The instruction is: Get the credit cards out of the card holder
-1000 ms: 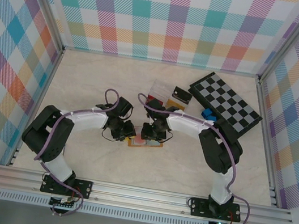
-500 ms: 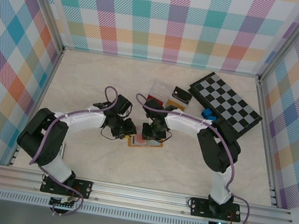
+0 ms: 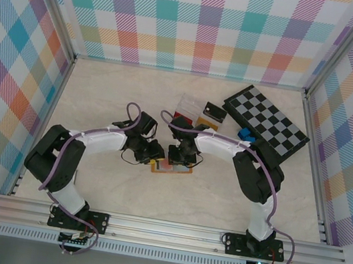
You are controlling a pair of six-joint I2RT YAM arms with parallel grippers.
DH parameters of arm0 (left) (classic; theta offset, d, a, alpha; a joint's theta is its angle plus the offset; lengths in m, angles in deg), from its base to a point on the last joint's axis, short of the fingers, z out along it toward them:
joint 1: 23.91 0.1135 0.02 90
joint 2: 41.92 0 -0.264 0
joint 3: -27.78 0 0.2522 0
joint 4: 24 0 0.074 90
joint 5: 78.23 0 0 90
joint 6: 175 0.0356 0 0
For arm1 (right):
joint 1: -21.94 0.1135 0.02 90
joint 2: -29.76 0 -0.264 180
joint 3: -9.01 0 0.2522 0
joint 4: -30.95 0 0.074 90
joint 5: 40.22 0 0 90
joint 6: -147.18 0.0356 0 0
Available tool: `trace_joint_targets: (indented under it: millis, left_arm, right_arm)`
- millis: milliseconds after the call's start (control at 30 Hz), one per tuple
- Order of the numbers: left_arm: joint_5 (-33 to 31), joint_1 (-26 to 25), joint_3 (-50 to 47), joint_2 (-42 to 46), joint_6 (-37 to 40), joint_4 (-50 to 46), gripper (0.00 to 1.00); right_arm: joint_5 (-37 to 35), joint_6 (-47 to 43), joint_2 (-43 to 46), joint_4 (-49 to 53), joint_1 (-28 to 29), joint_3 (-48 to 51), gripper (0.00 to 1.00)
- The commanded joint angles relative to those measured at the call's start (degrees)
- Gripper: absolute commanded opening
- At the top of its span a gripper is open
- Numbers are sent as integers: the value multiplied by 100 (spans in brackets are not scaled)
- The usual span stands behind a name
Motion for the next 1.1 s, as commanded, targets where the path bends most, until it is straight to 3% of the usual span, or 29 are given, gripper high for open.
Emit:
trace_joint_targets:
  millis: [0, 433, 600, 733, 1067]
  left_arm:
    - [68, 64, 20, -118, 52, 145, 27]
    - [316, 135, -91, -299, 20, 650, 23]
    - [396, 172, -126, -226, 49, 786, 10]
    - [172, 195, -126, -13, 306, 483, 0]
    - [-361, 256, 350, 361, 1494, -1207, 0]
  right_arm:
    - [-366, 2, -494, 277, -25, 226, 23]
    - [-146, -8, -258, 130, -26, 263, 23]
    - [-132, -76, 67, 127, -81, 209, 25]
    - [-47, -161, 651, -168, -135, 308, 30]
    - [25, -59, 2253, -1034, -359, 1278, 50]
